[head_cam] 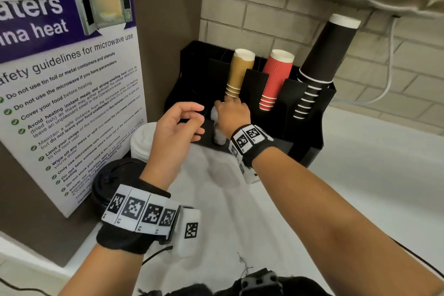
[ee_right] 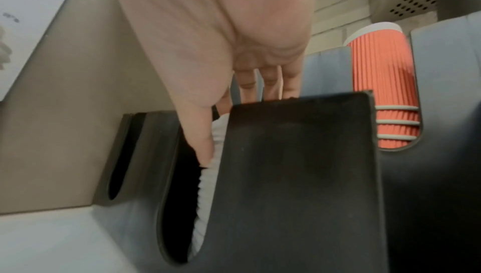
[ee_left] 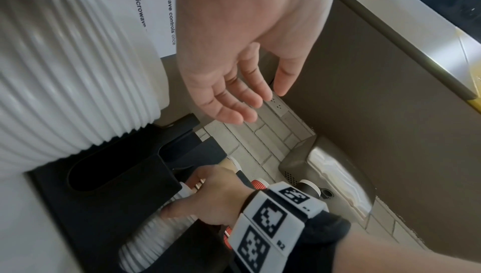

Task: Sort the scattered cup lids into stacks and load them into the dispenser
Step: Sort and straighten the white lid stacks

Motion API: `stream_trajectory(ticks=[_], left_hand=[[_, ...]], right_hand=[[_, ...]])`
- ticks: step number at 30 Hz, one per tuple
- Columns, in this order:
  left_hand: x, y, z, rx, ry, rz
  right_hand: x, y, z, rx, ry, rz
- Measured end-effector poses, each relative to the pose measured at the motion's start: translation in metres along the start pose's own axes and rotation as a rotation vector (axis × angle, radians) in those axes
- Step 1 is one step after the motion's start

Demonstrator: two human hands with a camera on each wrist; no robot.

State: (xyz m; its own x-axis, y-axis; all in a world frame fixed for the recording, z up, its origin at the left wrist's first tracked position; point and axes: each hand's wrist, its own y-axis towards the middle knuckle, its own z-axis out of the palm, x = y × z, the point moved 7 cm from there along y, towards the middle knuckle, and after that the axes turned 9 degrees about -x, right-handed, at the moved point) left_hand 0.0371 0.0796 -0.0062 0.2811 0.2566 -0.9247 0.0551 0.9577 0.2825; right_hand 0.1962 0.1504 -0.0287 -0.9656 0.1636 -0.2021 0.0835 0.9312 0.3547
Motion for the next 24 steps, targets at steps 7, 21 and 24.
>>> stream_trajectory(ticks=[7, 21, 24], left_hand=[[0.003, -0.003, 0.001, 0.01, 0.008, -0.009], [0.039, -0.029, 0.038, 0.185, 0.058, -0.152], [0.048, -0.038, 0.049, 0.24, 0.072, -0.186]], right_hand=[[-0.003, -0.006, 0.007, -0.003, 0.036, 0.011], [-0.164, -0.15, -0.04, -0.235, 0.844, 0.739], [-0.192, -0.201, -0.015, 0.161, 0.502, 0.808]])
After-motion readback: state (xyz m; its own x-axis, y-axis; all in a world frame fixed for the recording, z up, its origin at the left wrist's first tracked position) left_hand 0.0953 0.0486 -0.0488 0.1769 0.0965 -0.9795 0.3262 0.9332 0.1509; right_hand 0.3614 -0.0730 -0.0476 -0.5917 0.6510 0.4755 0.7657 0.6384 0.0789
